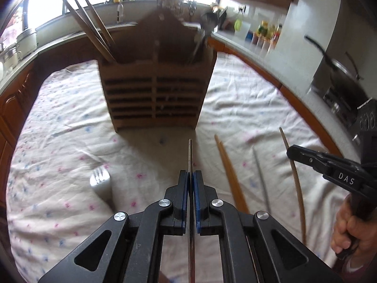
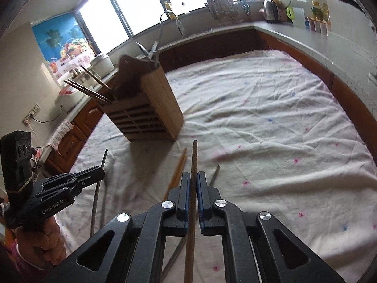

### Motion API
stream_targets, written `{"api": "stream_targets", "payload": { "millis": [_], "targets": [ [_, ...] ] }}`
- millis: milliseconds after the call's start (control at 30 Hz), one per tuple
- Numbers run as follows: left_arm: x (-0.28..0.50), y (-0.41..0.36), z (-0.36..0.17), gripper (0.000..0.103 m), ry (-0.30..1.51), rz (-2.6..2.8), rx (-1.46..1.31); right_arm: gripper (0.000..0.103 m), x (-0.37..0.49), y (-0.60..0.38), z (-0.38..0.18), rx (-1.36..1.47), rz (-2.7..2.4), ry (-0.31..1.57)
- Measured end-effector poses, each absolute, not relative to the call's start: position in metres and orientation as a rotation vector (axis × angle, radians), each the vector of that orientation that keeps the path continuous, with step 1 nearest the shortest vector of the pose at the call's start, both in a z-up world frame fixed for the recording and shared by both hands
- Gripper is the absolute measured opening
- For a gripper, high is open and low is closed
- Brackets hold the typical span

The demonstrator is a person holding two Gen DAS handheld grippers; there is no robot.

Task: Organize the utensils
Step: 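Lift both held chopsticks upright and carry them over the holder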

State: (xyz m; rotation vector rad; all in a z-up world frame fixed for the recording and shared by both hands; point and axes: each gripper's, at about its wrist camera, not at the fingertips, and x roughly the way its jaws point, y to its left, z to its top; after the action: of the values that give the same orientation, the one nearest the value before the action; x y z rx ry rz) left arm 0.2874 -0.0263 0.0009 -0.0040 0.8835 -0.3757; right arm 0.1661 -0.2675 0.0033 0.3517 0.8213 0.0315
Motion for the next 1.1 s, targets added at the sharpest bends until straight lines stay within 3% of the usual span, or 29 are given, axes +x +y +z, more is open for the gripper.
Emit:
{"api": "stream_targets", "payload": {
  "millis": [533, 1100],
  "targets": [
    [0.197, 0.029, 0.073, 0.003, 0.693, -0.371, -0.104, 0.006, 0.125, -0.25, 0.068, 0.33, 0.069, 0.622],
    [0.166, 0.053, 0.093, 0.003, 0.61, -0.357, -0.14, 0.005, 0.111, -0.244, 0.095, 0.315, 0.074, 0.542]
  ]
}}
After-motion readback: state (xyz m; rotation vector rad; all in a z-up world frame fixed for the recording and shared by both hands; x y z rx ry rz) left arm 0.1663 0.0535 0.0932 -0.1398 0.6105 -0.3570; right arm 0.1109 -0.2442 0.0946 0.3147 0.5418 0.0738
